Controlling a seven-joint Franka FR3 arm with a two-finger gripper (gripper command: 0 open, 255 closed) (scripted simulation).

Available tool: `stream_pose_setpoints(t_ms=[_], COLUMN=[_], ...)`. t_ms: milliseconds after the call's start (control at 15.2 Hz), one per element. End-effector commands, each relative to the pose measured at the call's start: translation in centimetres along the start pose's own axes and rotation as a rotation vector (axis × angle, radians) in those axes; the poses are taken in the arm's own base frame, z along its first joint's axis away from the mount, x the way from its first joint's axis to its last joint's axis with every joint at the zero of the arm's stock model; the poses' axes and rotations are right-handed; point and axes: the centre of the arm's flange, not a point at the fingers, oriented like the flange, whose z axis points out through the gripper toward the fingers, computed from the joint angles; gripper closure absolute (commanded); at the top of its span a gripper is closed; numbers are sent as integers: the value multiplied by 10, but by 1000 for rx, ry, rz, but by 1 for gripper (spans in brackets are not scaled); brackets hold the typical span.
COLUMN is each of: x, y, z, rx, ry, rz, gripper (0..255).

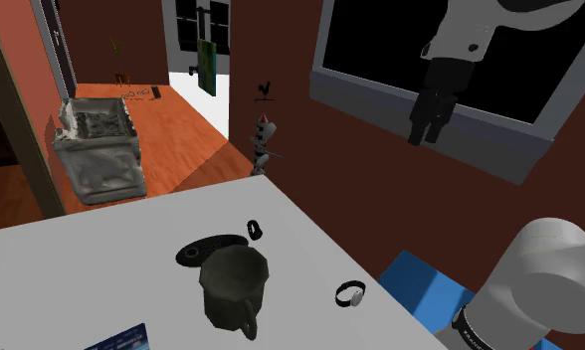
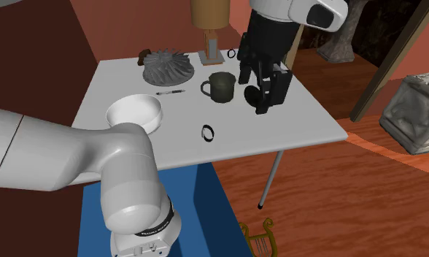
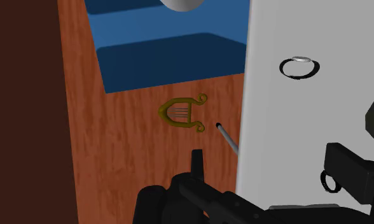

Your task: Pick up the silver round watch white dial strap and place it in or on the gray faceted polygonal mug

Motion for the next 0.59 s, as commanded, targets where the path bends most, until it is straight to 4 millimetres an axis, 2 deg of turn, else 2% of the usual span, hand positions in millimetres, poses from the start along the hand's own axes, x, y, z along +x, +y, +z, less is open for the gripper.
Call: stream_pose_setpoints(t_ms=[0, 528], x=[0, -10], y=[0, -33], z=[0, 97], rx=[0, 49], ry=[0, -9], rz=[0, 55], gripper=[0, 0])
